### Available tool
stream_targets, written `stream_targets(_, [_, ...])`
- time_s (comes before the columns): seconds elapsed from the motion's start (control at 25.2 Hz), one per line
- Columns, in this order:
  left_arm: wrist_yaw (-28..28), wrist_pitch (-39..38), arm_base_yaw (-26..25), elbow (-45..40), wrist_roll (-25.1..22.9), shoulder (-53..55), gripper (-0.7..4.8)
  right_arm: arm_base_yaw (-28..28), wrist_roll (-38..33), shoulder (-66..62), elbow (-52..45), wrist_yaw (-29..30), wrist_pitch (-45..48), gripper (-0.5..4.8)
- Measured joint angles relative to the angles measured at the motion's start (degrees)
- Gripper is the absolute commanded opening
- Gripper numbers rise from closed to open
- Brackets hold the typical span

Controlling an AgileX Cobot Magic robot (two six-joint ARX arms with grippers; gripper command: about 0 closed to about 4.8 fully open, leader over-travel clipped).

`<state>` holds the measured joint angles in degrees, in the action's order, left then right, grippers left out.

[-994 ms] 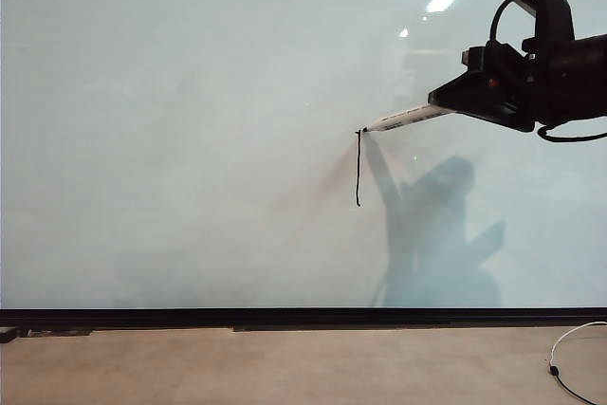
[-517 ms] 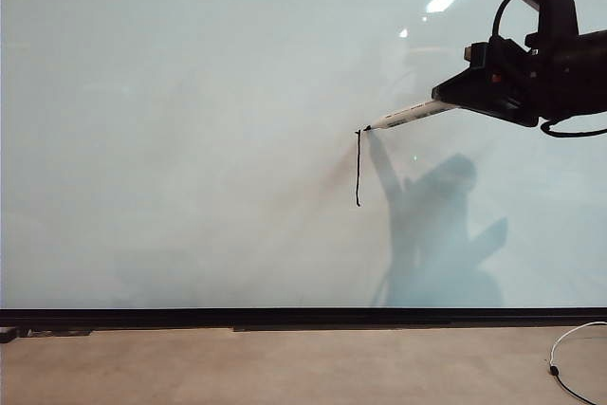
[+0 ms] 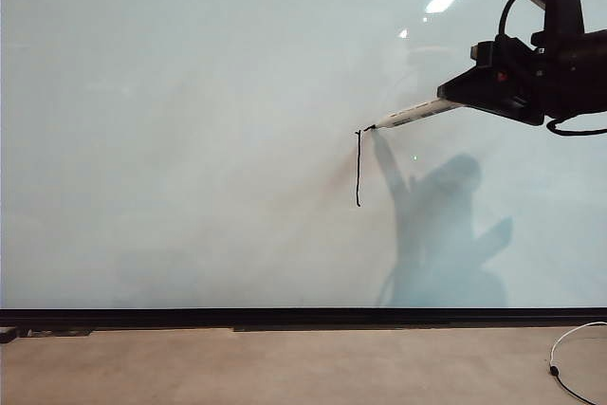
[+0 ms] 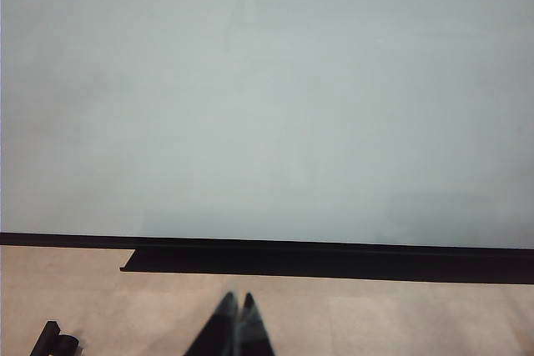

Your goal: Pick up the pen on the shelf to the right of the whiteboard and draw a rectangle.

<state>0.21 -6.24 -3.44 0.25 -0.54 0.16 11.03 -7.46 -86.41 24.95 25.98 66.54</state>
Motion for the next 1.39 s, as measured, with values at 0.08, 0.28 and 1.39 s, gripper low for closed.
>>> stream_targets(0.08, [0.00,0.00,0.00,0.00,0.00,0.00,-0.05,-0.17,0.00,0.02,-0.09,0.15,0.00,-0.05])
stream_targets(0.28, [-0.02,0.02,0.00,0.00,0.00,0.00,-0.04,-1.03,0.02,0.87,-1.25,-0.35,0.00,-0.05])
stream_targets(1.39, [-0.02,0.00,0.00,0.00,0.00,0.00,-0.05,-7.93,0.46,6.67,-5.75,-0.87,0.02,-0.05])
